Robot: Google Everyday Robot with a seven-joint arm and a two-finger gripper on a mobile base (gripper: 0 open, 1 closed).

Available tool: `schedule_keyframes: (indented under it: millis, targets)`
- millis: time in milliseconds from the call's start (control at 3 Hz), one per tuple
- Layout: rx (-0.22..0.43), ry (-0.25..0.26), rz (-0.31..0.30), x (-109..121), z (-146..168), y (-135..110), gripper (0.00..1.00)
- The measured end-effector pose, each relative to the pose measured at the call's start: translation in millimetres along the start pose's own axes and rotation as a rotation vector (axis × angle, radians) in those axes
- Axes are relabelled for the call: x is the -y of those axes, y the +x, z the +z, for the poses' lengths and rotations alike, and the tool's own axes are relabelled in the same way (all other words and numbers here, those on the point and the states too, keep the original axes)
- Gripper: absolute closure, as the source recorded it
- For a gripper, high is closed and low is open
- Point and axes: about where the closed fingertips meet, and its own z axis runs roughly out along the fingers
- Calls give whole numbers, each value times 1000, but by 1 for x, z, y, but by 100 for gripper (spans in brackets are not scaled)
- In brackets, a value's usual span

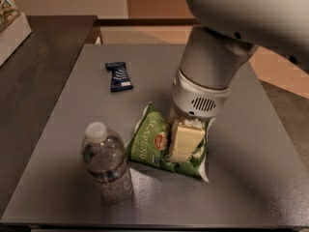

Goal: Move green jalapeno chip bag near water bottle

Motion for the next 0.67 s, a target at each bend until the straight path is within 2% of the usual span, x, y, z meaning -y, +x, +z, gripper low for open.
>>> schedule_keyframes:
  millis: [333, 667]
  targets:
    - [-8, -27, -16, -3, 8, -2, 0]
    - [-7, -27, -16, -3, 8, -2, 0]
